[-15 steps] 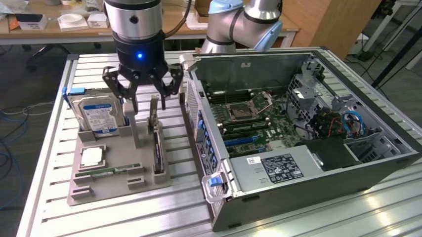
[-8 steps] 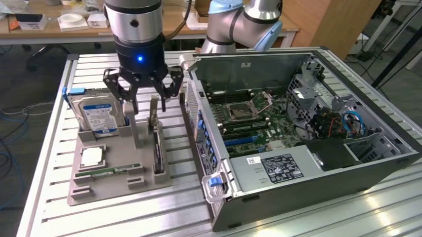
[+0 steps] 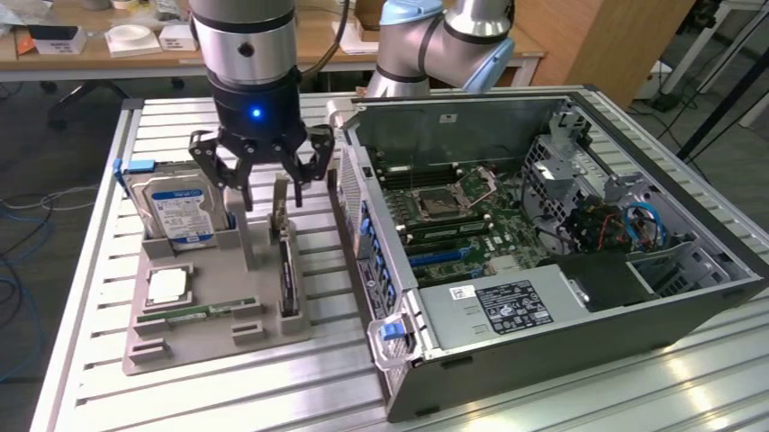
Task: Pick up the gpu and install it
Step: 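Pick up the gpu and move the gpu toward the slot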
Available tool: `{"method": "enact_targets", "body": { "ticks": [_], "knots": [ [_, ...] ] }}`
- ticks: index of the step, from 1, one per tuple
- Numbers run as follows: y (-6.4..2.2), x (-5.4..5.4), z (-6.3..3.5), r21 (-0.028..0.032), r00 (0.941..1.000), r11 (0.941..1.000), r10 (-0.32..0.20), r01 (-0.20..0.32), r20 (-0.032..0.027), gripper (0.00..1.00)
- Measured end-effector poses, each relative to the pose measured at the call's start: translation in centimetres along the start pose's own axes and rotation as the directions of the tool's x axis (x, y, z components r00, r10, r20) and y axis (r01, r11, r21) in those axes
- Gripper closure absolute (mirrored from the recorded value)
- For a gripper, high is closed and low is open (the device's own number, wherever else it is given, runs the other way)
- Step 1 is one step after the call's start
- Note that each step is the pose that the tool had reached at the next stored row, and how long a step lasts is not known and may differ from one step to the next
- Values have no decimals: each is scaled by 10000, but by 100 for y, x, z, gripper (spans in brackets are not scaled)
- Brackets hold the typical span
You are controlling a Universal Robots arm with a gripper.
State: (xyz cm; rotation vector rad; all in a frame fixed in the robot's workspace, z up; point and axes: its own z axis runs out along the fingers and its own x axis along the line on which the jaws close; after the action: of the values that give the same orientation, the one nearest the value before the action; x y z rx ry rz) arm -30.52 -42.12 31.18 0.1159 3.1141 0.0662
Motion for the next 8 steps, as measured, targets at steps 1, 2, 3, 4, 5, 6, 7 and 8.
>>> {"method": "enact_targets", "body": {
  "ticks": [1,2,3,4,5,6,7,8],
  "knots": [
    [-3,0,5,1,10000,10000,-1,1,-1,39],
    [-7,-1,9,2,10000,10000,-2,2,-2,39],
    [-14,-1,12,1,10000,10000,-1,1,-1,39],
    [-20,-1,15,2,10000,10000,-1,1,0,39],
    [-27,-2,18,4,10000,10000,0,0,0,39],
    [-34,-2,21,5,10000,10000,-1,1,0,39],
    [-45,-2,24,5,10000,10000,0,0,1,39],
    [-59,-3,26,6,10000,10000,0,0,0,39]
  ]
}}
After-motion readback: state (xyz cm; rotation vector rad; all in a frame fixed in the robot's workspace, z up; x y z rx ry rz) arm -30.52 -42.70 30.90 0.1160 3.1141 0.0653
